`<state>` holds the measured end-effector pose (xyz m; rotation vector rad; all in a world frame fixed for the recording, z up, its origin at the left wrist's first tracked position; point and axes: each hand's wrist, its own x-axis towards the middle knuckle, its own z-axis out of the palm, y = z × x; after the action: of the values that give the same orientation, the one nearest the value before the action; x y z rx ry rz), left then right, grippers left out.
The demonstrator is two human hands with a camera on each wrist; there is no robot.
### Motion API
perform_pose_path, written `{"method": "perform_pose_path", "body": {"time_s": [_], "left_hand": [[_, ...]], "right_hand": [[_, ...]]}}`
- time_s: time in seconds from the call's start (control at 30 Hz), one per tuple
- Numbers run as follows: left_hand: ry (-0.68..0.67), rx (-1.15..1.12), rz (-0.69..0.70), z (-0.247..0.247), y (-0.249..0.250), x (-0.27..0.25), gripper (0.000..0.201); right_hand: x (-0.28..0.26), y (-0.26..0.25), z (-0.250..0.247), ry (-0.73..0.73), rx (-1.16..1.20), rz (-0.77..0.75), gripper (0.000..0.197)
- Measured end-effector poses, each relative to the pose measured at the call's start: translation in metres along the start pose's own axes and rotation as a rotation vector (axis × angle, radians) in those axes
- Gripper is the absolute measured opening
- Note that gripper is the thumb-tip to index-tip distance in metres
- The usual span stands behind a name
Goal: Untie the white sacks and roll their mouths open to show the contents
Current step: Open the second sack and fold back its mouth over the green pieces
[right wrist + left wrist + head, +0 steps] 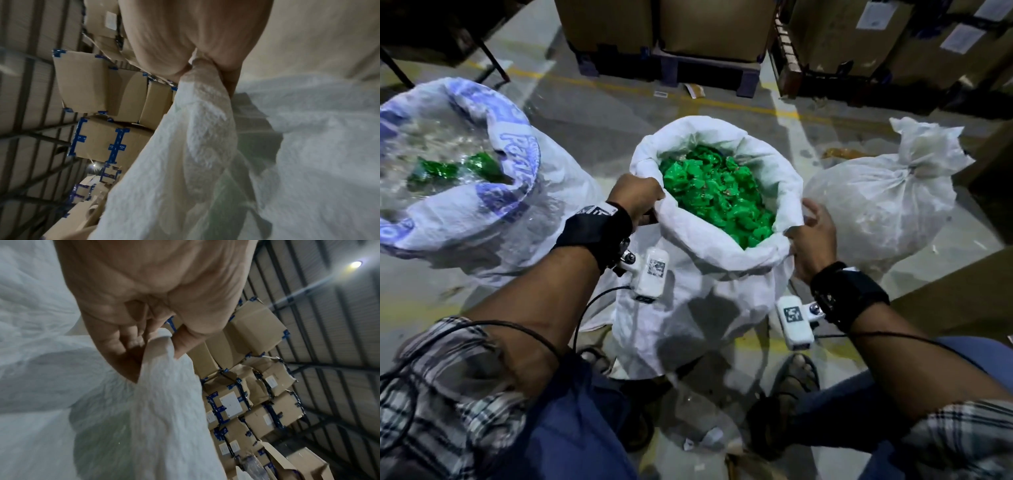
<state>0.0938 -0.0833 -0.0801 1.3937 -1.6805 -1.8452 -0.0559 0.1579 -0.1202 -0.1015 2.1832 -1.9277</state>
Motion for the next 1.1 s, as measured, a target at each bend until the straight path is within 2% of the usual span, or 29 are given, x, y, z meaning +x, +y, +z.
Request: {"method": "perform_pose_path", "body": {"time_s": [0.1, 0.17, 0.27, 0.33, 0.37, 0.47, 0.57, 0.67, 0.7, 0.73, 0.8, 0.83, 0.87, 0.9, 1.03, 1.1], "left_hand": [[-0.122, 0.131, -0.053, 0.001, -0.002, -0.012, 0.015], [-0.222, 0.257, -0.112, 0.006, -0.007, -0.019, 0.006], [-0.324, 0.396, -0.153, 0.013, -0.016, -0.025, 0.015], [-0.461, 0.471, -0.214, 0.018, -0.018, -0.032, 0.01], [-0.536, 0.499, -0.251, 0.02, -0.018, -0.036, 0.016], [-0.641, 0.559, -0.248, 0.031, -0.016, -0.045, 0.029], [-0.6, 0.627, -0.127, 0.047, -0.018, -0.05, 0.026], [-0.596, 0.783, -0.073, 0.047, -0.013, -0.049, 0.035], [-0.539, 0.881, 0.001, 0.042, -0.009, -0.047, 0.041], [-0.412, 0.988, 0.128, 0.035, -0.005, -0.043, 0.047], [-0.04, 1.086, 0.414, 0.021, 0.004, -0.035, 0.049], [0.094, 1.055, 0.498, 0.016, 0.007, -0.031, 0.048], [0.157, 1.021, 0.537, 0.013, 0.007, -0.026, 0.046], [0.149, 1.006, 0.539, 0.012, 0.006, -0.022, 0.047], [-0.133, 0.979, 0.538, 0.022, -0.007, -0.014, 0.056], [-0.127, 1.069, 0.609, 0.031, -0.013, -0.016, 0.055]], "right_hand": [[0.008, 0.002, -0.005, -0.064, -0.142, -0.077, 0.044], [0.01, 0.002, -0.007, -0.099, -0.235, -0.118, 0.051], [0.012, -0.004, -0.015, -0.116, -0.369, -0.194, 0.06], [0.014, -0.012, -0.02, -0.101, -0.522, -0.212, 0.058], [0.012, -0.015, -0.021, -0.096, -0.641, -0.229, 0.056], [-0.011, -0.022, -0.012, -0.189, -0.929, -0.448, 0.043], [-0.048, -0.012, 0.006, -0.405, -1.009, -0.648, 0.03], [-0.063, -0.007, 0.009, -0.598, -0.999, -0.638, 0.028], [-0.063, -0.009, 0.007, -0.648, -0.993, -0.6, 0.03], [-0.062, -0.012, 0.005, -0.709, -1.006, -0.56, 0.033], [-0.061, -0.016, 0.004, -0.84, -1.073, -0.504, 0.036], [-0.062, -0.017, 0.005, -0.899, -1.11, -0.494, 0.034], [-0.064, -0.017, 0.007, -0.948, -1.146, -0.5, 0.031], [-0.066, -0.016, 0.008, -0.986, -1.177, -0.52, 0.028], [-0.07, -0.017, 0.011, -1.02, -1.257, -0.587, 0.024], [-0.073, -0.019, 0.013, -1.023, -1.292, -0.628, 0.023]]}}
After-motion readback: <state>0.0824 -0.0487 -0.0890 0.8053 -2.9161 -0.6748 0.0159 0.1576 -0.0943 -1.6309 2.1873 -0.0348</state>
